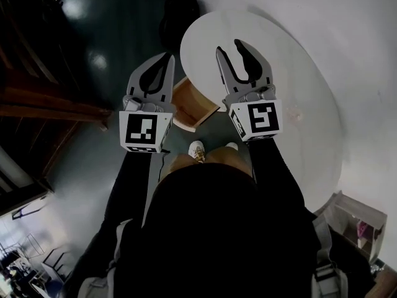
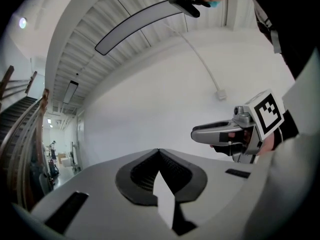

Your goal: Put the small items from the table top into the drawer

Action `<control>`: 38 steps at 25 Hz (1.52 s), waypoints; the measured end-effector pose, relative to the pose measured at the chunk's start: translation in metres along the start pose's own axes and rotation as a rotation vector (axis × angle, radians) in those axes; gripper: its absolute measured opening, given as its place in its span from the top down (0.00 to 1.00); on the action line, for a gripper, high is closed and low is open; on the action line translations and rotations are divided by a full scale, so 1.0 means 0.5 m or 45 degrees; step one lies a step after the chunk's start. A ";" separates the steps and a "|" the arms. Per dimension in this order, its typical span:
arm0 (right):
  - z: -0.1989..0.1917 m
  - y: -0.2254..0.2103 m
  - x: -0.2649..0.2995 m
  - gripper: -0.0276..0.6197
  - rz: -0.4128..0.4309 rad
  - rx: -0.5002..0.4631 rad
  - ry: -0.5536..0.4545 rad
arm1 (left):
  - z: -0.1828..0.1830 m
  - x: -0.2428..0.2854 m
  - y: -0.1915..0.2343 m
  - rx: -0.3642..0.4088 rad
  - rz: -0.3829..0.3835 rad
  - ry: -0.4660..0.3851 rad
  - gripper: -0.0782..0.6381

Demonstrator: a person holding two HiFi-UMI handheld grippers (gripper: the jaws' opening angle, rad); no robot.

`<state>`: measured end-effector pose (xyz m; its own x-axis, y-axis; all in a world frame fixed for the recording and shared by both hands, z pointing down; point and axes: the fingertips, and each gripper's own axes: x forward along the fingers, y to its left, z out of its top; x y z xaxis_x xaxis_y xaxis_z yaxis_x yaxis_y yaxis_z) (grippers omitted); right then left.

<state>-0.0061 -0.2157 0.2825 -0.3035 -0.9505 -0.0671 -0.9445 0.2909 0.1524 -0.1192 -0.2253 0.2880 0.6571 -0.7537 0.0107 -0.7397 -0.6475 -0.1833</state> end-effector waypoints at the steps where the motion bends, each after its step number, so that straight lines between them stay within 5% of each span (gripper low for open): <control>1: -0.002 -0.009 -0.006 0.70 -0.009 0.006 0.003 | 0.005 0.007 -0.010 0.006 -0.012 -0.004 0.87; 7: -0.013 -0.065 -0.040 0.70 -0.084 0.020 0.029 | 0.027 0.049 -0.066 0.021 -0.103 -0.022 0.87; 23: -0.039 -0.410 -0.331 0.70 -0.530 -0.023 0.099 | 0.095 0.252 -0.443 -0.004 -0.558 -0.124 0.87; 32: -0.061 -0.539 -0.484 0.70 -0.693 0.002 0.114 | 0.105 0.308 -0.631 0.018 -0.698 -0.128 0.87; 38: -0.088 -0.564 -0.514 0.70 -0.699 0.025 0.143 | 0.098 0.318 -0.680 0.019 -0.726 -0.112 0.87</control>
<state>0.3439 -0.0581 0.3003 0.2476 -0.9685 -0.0255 -0.9627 -0.2489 0.1061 0.2438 -0.1194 0.3039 0.9613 -0.2738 0.0304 -0.2636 -0.9465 -0.1863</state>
